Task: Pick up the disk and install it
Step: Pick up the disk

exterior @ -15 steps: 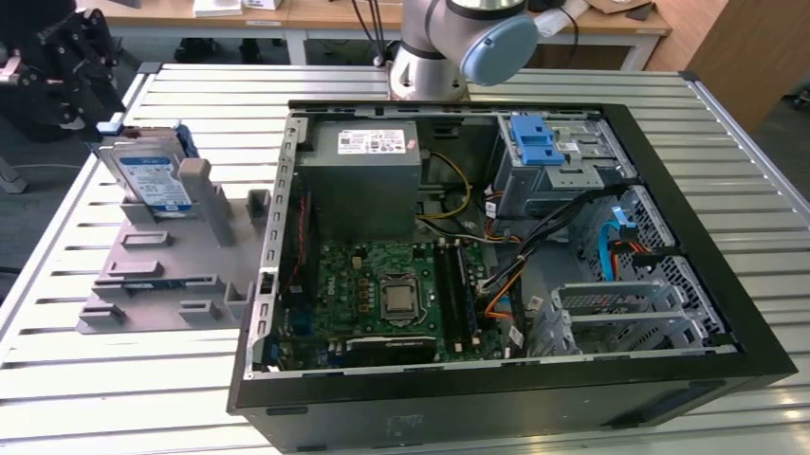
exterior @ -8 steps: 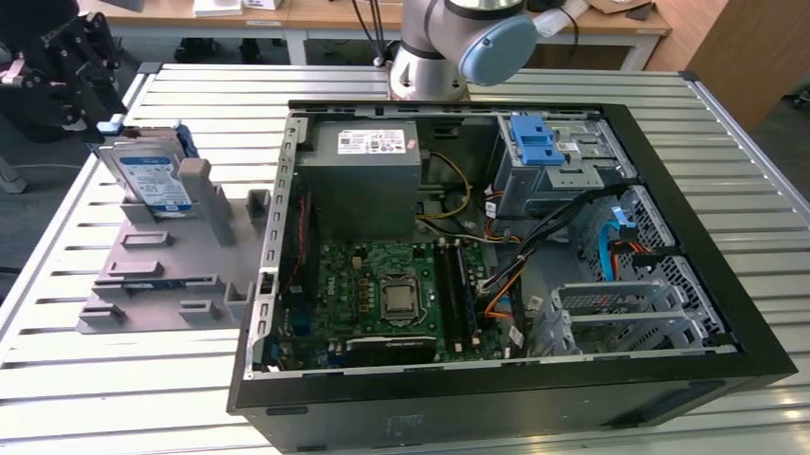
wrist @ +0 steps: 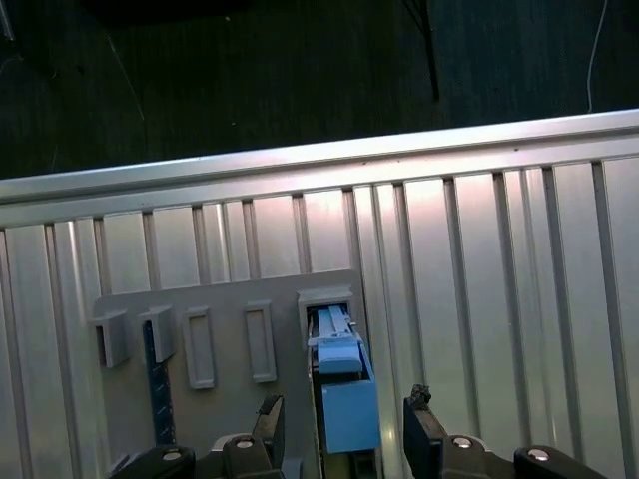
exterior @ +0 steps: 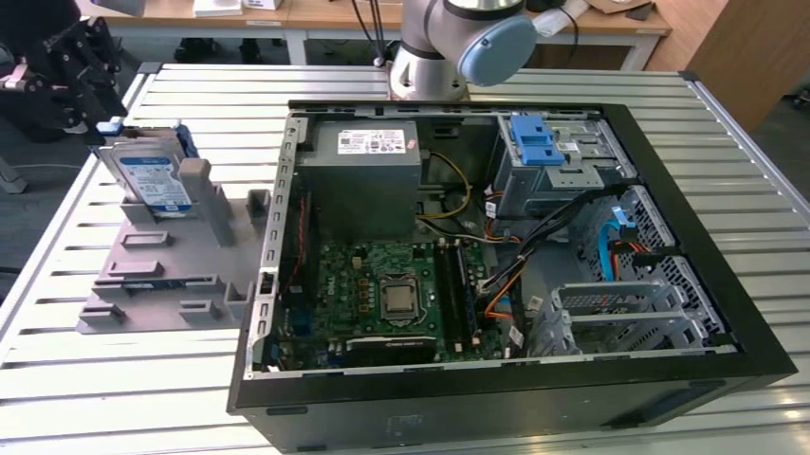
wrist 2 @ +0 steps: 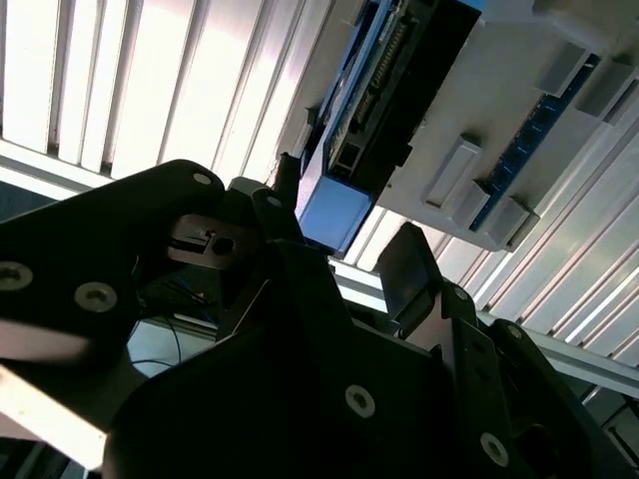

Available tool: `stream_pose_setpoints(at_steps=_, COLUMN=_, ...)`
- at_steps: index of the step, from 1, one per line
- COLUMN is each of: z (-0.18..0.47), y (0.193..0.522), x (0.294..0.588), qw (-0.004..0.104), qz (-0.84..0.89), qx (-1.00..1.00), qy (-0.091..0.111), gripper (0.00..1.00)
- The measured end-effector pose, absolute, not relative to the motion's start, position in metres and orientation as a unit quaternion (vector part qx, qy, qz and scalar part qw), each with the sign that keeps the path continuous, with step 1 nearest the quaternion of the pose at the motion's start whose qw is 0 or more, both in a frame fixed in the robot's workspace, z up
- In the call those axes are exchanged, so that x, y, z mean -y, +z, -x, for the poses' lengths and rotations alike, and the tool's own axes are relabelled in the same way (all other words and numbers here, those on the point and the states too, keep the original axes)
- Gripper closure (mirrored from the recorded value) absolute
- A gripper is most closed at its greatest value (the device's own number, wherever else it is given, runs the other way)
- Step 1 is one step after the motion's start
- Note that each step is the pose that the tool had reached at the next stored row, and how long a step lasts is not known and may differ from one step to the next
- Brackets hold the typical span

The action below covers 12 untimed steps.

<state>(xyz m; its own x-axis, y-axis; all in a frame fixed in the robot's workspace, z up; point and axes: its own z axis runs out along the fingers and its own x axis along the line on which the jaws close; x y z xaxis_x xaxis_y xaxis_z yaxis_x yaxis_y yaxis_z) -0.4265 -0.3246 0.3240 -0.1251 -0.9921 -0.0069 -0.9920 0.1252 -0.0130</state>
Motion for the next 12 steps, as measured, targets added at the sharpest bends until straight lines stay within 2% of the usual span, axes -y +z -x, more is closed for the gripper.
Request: stream_pose_setpoints(at_steps=12, z=0.431, y=0.309, x=0.324, qw=0.007, qz=0.661, qx=-0.750, qy=-0.003, gripper=0.41)
